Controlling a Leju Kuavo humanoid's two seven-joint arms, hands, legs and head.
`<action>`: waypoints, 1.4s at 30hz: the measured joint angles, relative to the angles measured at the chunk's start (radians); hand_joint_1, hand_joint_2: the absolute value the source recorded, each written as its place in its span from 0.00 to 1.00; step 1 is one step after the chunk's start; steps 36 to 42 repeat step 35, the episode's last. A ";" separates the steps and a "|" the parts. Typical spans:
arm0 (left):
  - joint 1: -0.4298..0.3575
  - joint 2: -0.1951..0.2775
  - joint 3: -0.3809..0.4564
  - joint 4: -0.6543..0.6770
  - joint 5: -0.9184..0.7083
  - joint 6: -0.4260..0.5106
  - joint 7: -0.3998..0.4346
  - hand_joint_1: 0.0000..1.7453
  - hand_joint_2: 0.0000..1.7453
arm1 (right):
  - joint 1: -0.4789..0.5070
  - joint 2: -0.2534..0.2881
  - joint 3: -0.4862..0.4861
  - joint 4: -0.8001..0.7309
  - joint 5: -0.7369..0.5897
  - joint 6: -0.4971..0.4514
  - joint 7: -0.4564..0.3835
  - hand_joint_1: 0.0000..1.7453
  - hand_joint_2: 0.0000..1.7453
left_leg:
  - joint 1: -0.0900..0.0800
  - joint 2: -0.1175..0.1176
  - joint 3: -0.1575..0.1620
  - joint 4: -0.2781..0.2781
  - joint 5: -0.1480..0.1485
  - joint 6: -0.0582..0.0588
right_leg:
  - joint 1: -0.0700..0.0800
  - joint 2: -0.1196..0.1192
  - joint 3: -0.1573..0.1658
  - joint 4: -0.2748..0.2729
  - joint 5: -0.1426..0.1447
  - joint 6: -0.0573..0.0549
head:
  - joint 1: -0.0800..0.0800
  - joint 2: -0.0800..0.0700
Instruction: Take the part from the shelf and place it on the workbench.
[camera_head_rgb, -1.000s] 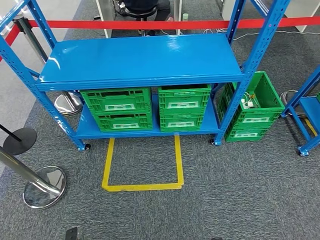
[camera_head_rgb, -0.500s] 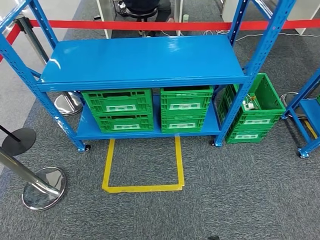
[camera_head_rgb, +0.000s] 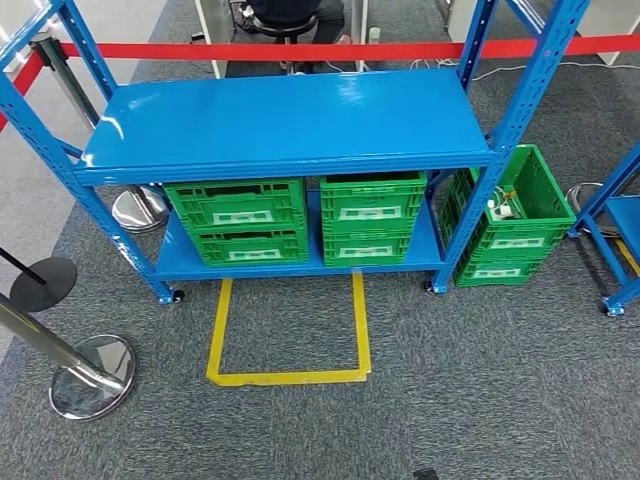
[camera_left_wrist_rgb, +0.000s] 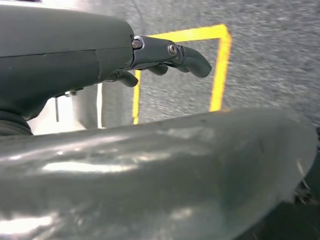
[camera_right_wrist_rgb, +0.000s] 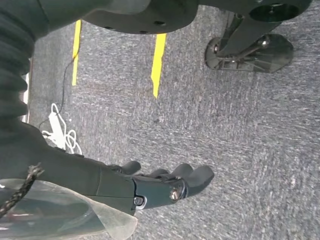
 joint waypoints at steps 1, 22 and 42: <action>0.000 0.000 0.001 0.000 0.006 -0.003 -0.020 0.00 0.00 | 0.001 0.000 0.000 0.000 -0.003 0.000 -0.001 0.00 1.00 | 0.000 0.000 0.001 -0.001 0.001 0.003 | 0.001 0.000 0.000 0.000 0.000 -0.001 | 0.000 0.000; -0.005 0.001 0.011 0.001 -0.005 0.016 -0.147 0.00 0.00 | 0.001 0.000 -0.001 0.000 -0.015 -0.014 -0.009 0.00 1.00 | 0.004 0.000 0.004 -0.008 0.002 -0.043 | 0.005 -0.001 0.001 0.003 -0.003 -0.012 | 0.001 0.000; -0.008 0.001 0.009 0.001 -0.031 0.009 -0.157 0.00 0.00 | 0.001 0.000 -0.001 0.000 -0.014 -0.014 -0.017 0.00 1.00 | 0.002 0.000 0.004 -0.008 0.002 -0.043 | 0.004 -0.001 0.001 0.003 -0.003 -0.011 | 0.001 0.000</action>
